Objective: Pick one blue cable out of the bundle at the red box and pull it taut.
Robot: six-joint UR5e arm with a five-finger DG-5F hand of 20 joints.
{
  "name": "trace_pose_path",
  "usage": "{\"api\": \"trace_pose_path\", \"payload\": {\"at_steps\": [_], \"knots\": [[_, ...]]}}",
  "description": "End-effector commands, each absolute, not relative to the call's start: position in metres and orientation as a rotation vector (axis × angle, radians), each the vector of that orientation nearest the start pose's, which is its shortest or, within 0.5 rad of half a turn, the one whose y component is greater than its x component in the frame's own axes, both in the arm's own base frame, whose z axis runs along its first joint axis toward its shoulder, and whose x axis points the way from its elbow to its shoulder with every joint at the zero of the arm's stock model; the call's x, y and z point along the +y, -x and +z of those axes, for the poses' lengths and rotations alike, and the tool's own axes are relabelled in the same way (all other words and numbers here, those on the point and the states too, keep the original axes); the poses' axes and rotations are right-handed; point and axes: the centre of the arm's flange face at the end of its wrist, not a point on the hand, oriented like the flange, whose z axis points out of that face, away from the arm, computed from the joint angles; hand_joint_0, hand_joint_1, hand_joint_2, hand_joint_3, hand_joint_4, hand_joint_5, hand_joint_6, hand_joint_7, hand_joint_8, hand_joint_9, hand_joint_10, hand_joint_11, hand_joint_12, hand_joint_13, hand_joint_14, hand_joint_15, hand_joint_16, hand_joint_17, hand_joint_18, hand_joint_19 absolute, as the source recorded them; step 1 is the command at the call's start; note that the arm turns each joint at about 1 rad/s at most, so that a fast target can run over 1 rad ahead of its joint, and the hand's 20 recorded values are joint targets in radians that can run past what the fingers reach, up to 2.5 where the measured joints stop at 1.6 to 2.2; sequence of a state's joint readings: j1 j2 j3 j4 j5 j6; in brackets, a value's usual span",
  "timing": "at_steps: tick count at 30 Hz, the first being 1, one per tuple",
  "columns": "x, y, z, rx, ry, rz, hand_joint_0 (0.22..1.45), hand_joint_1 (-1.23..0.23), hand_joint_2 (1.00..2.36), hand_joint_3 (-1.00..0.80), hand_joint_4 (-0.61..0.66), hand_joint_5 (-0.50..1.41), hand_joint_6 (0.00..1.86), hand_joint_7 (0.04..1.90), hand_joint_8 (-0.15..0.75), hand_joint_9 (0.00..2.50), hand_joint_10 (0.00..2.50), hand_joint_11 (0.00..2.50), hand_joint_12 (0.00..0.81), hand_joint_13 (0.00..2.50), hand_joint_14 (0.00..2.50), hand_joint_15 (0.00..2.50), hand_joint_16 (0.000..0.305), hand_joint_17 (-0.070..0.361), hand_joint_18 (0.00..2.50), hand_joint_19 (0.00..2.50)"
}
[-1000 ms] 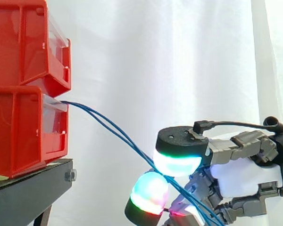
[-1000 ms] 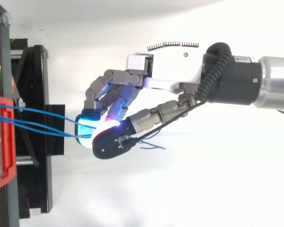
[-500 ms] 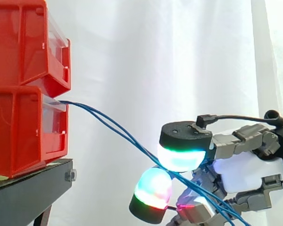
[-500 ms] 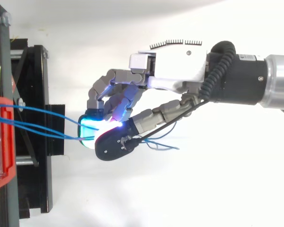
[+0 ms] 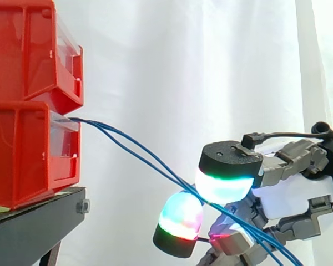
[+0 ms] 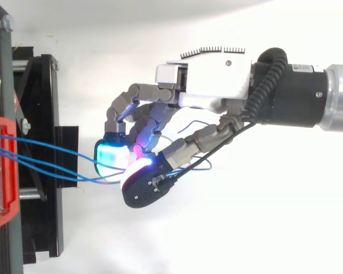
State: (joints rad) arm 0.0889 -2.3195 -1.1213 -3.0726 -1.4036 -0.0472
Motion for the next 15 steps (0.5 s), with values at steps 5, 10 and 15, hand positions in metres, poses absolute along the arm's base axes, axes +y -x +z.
{"api": "trace_pose_path", "payload": {"at_steps": [5,10,15], "knots": [[-0.083,-0.748,0.239,1.358,-1.347,0.980,0.66,-0.79,1.01,-0.37,0.13,-0.21,0.89,0.81,0.319,1.18,0.01,1.18,0.368,0.74,0.01,0.38,0.056,0.125,0.37,0.02],[-0.076,-0.748,0.238,1.368,-1.338,0.976,0.64,-0.75,1.01,-0.36,0.12,-0.20,0.89,0.83,0.316,1.20,0.01,1.19,0.373,0.74,0.01,0.39,0.056,0.126,0.37,0.05],[-0.062,-0.749,0.237,1.383,-1.328,0.974,0.61,-0.70,1.01,-0.33,0.12,-0.20,0.90,0.85,0.319,1.20,0.01,1.19,0.374,0.73,0.01,0.39,0.056,0.126,0.36,0.05]]}}
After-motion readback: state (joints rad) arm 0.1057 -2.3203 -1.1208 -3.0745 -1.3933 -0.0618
